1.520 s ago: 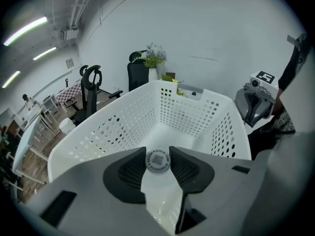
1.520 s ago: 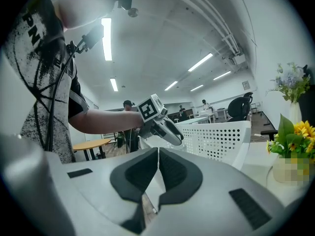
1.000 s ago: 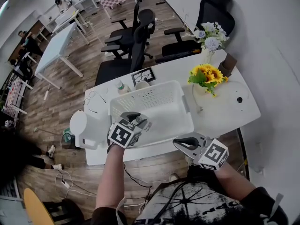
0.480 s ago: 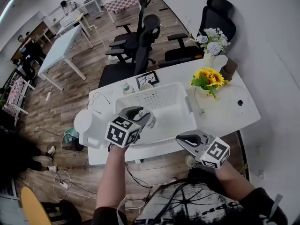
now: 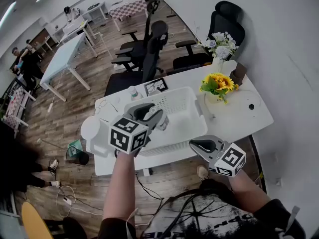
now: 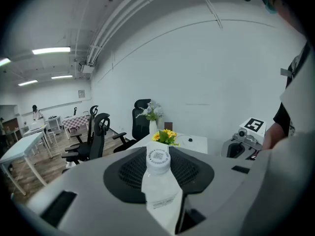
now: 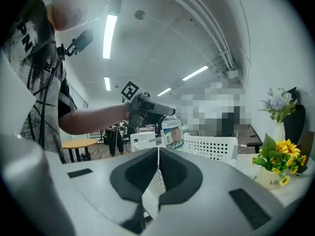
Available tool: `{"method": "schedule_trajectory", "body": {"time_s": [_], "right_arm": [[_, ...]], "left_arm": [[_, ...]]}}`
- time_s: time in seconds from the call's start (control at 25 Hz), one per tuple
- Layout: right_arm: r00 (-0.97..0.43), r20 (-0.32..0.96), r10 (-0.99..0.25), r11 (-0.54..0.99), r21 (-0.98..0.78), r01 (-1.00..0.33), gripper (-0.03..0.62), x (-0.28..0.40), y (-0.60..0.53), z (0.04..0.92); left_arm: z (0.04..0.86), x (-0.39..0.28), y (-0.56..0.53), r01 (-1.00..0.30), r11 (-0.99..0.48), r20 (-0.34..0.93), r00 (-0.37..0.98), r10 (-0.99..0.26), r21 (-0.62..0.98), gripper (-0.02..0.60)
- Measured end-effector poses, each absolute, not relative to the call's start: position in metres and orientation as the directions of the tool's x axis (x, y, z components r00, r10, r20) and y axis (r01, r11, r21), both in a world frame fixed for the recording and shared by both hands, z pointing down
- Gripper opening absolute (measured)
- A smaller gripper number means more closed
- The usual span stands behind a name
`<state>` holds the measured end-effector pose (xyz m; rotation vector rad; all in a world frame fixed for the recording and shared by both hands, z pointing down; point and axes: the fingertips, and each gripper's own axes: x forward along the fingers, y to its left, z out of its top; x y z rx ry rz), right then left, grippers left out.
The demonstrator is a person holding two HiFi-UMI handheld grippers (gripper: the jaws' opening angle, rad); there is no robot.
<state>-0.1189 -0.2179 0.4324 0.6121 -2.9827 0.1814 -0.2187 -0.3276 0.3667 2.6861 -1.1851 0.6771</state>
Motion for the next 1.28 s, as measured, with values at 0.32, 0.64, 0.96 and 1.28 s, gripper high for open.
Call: {"method": "schedule_trajectory", "body": {"time_s": [0.32, 0.64, 0.96, 1.28], "right_arm": [[-0.877, 0.092, -0.471, 0.874, -0.084, -0.478, 0.025, -0.100, -0.195, 0.425], [-0.818, 0.090, -0.569, 0.815, -0.076, -0.575, 0.025, -0.061, -0.176, 0.424], [-0.786, 0.098, -0.610, 0.783, -0.079, -0.617, 0.025, -0.014, -0.174, 0.425], [-0.798, 0.129, -0.589, 0.795, -0.084, -0.600, 0.025, 0.045, -0.181, 0.425]], "left_arm": [[0.320, -0.188, -0.317, -0.668, -0.740, 0.373, 0.669, -0.643, -0.077, 0.149], [0.295, -0.140, -0.309, -0.588, -0.805, 0.322, 0.749, -0.579, -0.080, 0.149], [0.267, -0.079, -0.304, -0.531, -0.844, 0.269, 0.804, -0.530, -0.074, 0.149], [0.269, -0.013, -0.309, -0.536, -0.843, 0.249, 0.812, -0.528, -0.041, 0.149]]}}
